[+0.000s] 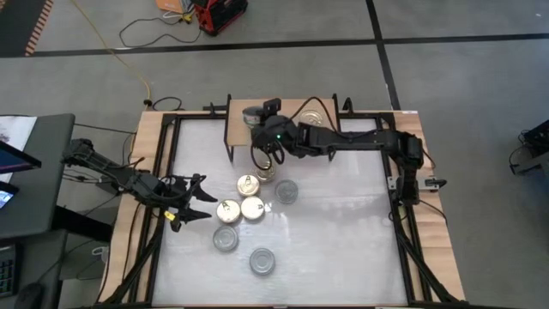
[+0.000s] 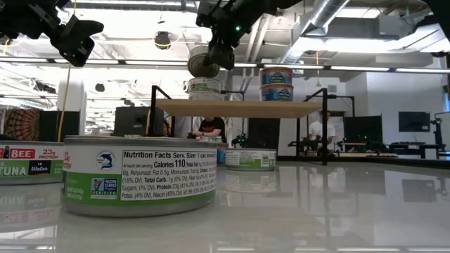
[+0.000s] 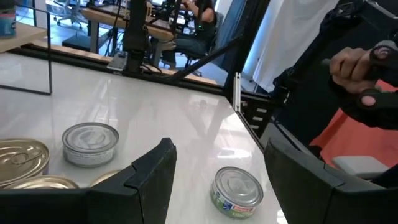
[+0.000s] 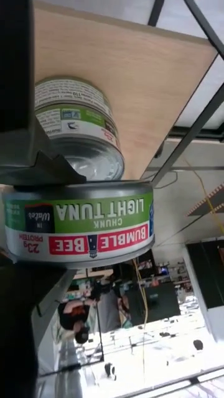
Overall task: Stack canned seafood by type on shelf
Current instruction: Stack the green white tuna can on top of the other green white tuna cans on the shelf
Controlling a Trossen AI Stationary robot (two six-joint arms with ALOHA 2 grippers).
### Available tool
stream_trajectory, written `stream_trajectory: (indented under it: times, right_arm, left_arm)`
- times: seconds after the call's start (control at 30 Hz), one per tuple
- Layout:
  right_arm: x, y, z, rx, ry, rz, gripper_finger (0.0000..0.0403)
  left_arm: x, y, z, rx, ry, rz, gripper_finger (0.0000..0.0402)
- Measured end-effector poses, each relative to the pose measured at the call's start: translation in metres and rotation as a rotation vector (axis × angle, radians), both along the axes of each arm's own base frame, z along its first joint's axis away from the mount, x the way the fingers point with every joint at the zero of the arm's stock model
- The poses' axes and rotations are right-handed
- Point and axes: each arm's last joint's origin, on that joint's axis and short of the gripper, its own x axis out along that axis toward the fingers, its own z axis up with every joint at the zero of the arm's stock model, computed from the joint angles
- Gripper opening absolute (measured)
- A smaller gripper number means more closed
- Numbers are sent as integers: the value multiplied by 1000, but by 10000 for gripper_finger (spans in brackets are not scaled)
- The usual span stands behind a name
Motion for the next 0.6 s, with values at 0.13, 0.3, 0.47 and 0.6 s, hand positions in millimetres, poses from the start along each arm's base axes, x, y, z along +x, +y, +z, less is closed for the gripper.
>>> stream_trajectory:
  times: [0.13,0.3,0.47,0.6]
  right_arm:
    - [-1,-3,-1,21,-6,-6,173]
    - [-1,-2,-4,66,-16,-6,195]
    - [-3,-1,-10,125,14,10,225]
    - [-4,-1,-10,145,-5,0,241]
  left_arm:
    - [0,0,0,5,-1,0,233]
    - [0,0,0,13,-3,0,233]
    - [0,0,0,6,-1,-1,233]
    - [0,0,0,12,-2,-2,233]
